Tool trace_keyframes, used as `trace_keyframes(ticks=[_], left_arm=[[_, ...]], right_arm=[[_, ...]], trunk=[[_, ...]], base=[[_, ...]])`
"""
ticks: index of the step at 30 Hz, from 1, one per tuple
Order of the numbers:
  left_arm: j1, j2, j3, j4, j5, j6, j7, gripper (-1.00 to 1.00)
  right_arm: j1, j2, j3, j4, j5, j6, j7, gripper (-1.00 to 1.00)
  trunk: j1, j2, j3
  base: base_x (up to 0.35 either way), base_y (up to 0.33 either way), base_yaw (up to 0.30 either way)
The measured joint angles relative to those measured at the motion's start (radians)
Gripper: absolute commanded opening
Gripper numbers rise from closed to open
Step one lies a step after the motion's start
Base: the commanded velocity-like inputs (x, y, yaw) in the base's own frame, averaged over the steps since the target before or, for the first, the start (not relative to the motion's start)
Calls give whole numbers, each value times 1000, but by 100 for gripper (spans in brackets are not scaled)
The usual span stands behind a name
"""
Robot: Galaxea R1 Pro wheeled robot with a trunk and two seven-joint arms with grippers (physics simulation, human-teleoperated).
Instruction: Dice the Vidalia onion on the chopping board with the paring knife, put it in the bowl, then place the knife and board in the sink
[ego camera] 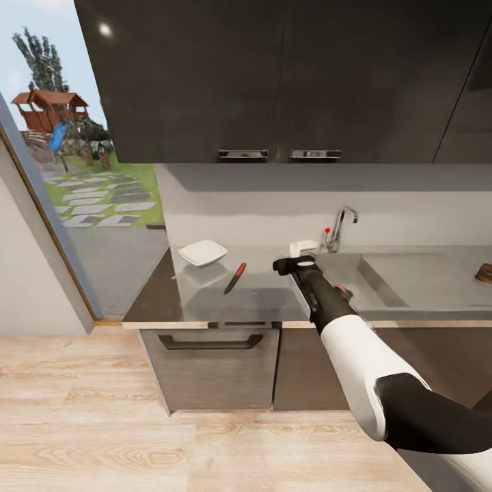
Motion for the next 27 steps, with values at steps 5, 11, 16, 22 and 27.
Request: trace_keyframes(ticks=[5,11,16,22,27], left_arm=[[0,6,2,21,0,0,3,100],[-1,6,3,21,0,1,5,100],[0,7,2,20,0,1,5,100],[0,7,1,3,-1,-1,5,100],[0,5,-1,-78,-2,0,6,100]], right_arm=[[0,0,1,62,0,-96,-3,100],[0,0,1,76,-2,-106,0,100],[0,0,1,77,-2,-106,-1,100],[0,0,1,79,-2,-107,-1,100],[0,0,2,79,-2,-107,0,100]], trunk=[[0,0,0],[0,0,0],[0,0,0],[0,0,0],[0,0,0]], base=[[0,0,0],[0,0,0],[38,0,0],[54,0,0],[9,0,0]])
